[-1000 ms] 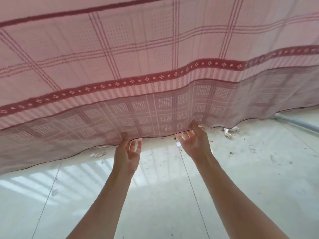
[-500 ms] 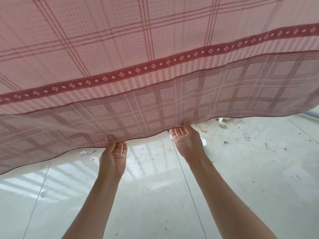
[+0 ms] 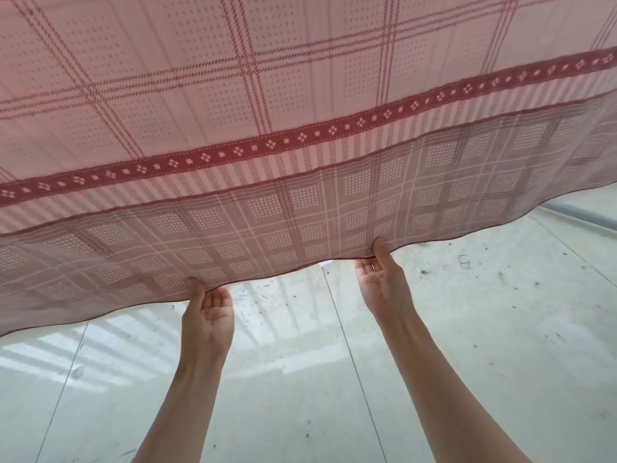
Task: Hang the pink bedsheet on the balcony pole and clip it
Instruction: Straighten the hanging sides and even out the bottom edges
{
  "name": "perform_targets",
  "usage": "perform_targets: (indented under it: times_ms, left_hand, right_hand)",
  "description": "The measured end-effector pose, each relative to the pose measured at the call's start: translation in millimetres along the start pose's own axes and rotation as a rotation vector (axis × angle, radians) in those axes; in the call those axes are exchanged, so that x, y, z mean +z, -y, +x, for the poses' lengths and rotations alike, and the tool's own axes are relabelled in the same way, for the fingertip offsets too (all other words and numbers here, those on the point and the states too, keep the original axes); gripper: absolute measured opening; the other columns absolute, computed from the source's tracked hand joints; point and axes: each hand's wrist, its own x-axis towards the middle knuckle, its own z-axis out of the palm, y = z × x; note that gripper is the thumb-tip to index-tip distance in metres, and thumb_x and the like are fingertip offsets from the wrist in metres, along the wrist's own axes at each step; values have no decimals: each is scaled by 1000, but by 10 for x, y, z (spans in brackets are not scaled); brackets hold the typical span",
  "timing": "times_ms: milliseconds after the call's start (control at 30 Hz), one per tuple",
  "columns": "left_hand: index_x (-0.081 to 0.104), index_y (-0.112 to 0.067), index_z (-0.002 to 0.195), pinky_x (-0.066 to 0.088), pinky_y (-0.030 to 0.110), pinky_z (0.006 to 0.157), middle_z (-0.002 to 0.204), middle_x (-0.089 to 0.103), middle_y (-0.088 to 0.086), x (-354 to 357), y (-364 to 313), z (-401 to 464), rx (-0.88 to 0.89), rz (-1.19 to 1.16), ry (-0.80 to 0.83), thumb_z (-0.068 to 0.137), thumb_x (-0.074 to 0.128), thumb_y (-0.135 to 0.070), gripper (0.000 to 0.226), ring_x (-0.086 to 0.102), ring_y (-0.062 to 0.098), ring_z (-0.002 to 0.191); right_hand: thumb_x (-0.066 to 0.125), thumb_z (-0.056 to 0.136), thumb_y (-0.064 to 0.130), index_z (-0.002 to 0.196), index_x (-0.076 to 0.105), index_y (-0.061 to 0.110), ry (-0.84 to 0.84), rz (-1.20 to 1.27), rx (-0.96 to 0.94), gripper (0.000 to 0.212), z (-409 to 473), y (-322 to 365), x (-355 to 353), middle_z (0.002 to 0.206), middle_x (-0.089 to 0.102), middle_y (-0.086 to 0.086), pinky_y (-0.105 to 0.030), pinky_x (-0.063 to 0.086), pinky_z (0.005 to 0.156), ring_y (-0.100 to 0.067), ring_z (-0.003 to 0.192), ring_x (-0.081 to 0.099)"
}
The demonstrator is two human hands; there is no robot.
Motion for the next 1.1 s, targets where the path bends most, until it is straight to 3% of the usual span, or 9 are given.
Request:
perform_targets:
  times_ms: [67, 133, 300, 367, 500, 733, 867, 967, 1100]
  left_hand:
    - [73, -15, 59, 44, 15, 69, 67, 69, -9, 47, 18, 1, 37, -1, -27, 72, 67, -13, 15, 62, 1, 68]
    - [73, -15, 62, 44, 18, 74, 69, 69, -8, 125, 5, 3, 17, -10, -17, 67, 71, -11, 6, 61, 2, 73]
    - [60, -16, 112, 41, 34, 97, 111, 64, -4, 314, 308, -251, -267, 350, 137, 74, 68, -22, 39, 56, 11, 111]
    - [66, -18, 99, 42, 39, 95, 104, 69, -2, 438, 473, -379, -431, 394, 234, 56, 82, -20, 46, 61, 15, 109]
    - [60, -19, 96, 38, 41, 99, 105, 64, -2, 646, 803, -373, -499, 464, 149, 89, 53, -10, 14, 59, 18, 103]
    - [57, -19, 81, 39, 34, 93, 59, 70, -9, 821, 729, -121, -460, 427, -45, 92, 51, -9, 16, 53, 16, 106]
    - [57, -20, 86, 38, 35, 101, 76, 69, -4, 1058, 926, -289, -460, 295, -43, 91, 54, -15, 8, 56, 14, 100]
    - [59, -21, 91, 41, 38, 100, 81, 71, -3, 1263, 1335, -420, -498, 263, 81, 77, 69, -17, 18, 59, 13, 94]
    - [59, -19, 87, 38, 41, 101, 89, 63, -2, 1436, 2121, -571, -509, 278, 102, 93, 48, -13, 13, 56, 18, 100]
  right_hand:
    - [56, 87, 2, 106, 59, 3, -10, 0, 4, 19, -8, 0, -21, 110, 64, -8, -36, 41, 103, -19, 107, 60]
    - [57, 86, 3, 113, 57, 1, -12, -22, 18, 26, -23, 32, -24, 115, 62, -10, -37, 42, 102, -20, 111, 59]
    - [57, 90, 10, 103, 64, 10, -82, -38, 1, 15, -202, 292, 178, 103, 62, -3, -34, 50, 87, -18, 107, 59]
    - [53, 92, 14, 95, 66, 15, -132, -53, -9, 14, -284, 364, 300, 98, 62, -1, -35, 52, 81, -18, 101, 60]
    - [45, 93, 17, 91, 59, 20, -193, -255, -53, 14, -300, 504, 331, 93, 56, 1, -28, 50, 78, -14, 86, 57]
    - [60, 87, 19, 88, 63, 18, -224, -218, -161, 3, -494, 1145, 432, 95, 59, 0, -32, 45, 93, -16, 97, 57]
    - [68, 68, 27, 92, 62, 16, -201, -256, -109, 27, -487, 1370, 483, 98, 61, 0, -33, 44, 95, -16, 99, 58]
    - [61, 84, 30, 96, 62, 13, -181, -245, -65, 20, -338, 1566, 393, 99, 63, -1, -36, 42, 101, -18, 100, 59]
    - [57, 88, 34, 97, 62, 15, -122, -295, 45, 21, 19, 1963, 220, 106, 59, -1, -39, 37, 105, -18, 103, 56]
